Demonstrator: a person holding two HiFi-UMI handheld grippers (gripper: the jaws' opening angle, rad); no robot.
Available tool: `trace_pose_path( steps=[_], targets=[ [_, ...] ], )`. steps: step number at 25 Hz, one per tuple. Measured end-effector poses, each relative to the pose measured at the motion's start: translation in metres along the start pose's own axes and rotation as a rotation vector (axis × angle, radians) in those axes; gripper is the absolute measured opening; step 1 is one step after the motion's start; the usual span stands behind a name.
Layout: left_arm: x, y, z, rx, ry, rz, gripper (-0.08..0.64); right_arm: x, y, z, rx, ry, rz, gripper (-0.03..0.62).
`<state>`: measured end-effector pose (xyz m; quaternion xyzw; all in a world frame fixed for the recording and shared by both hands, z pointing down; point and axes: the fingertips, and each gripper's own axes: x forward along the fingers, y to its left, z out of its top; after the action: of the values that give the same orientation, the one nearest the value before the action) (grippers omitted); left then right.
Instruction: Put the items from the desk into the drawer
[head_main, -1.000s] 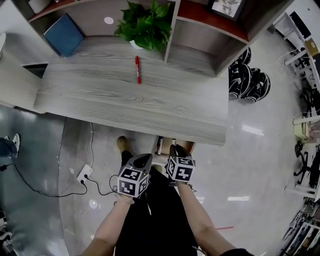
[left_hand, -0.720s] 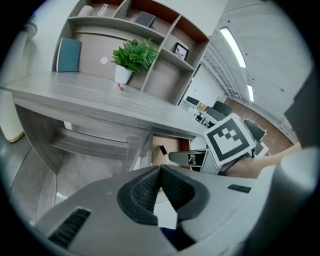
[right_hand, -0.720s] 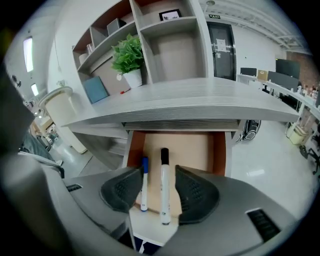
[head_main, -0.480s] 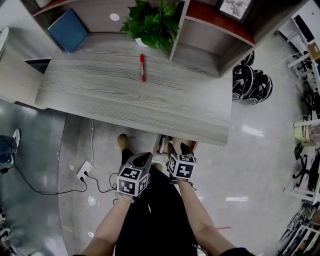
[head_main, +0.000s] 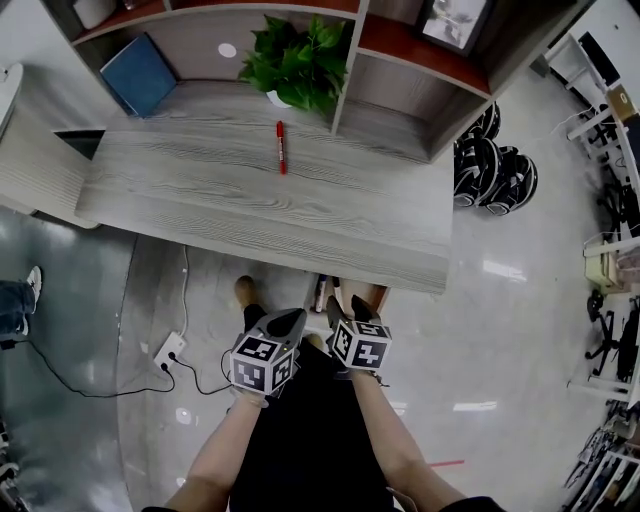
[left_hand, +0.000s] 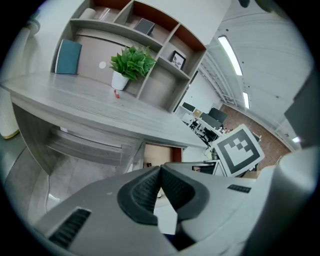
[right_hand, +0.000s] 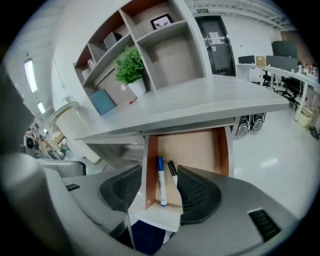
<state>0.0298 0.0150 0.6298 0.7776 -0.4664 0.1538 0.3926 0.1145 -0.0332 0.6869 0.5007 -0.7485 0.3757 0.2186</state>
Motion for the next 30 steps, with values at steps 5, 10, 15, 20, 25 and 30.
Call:
trace_pose_path(
  steps=[5,10,15,20,25,30],
  targets=[
    [-0.011,-0.007,0.012,0.002,-0.027,-0.006,0.025,-0.025,0.013,0.027,0.041,-0.112,0.012,0.067],
    [-0.029,-0.019,0.035,0.027,-0.077,-0.015,0.023,-0.052,0.044,0.062,0.061,-0.235,0.126,0.003],
    [-0.05,-0.025,0.062,0.052,-0.149,-0.014,0.023,-0.074,0.079,0.103,0.011,-0.345,0.2,0.003],
    [-0.074,-0.023,0.091,0.049,-0.245,0.002,0.023,-0.094,0.11,0.127,-0.025,-0.392,0.257,0.003],
    [-0.083,-0.019,0.115,0.064,-0.292,0.001,0.021,-0.103,0.131,0.137,-0.058,-0.404,0.288,0.003],
    [-0.079,-0.006,0.139,0.079,-0.29,0.007,0.023,-0.098,0.136,0.15,-0.062,-0.403,0.289,0.003]
  ],
)
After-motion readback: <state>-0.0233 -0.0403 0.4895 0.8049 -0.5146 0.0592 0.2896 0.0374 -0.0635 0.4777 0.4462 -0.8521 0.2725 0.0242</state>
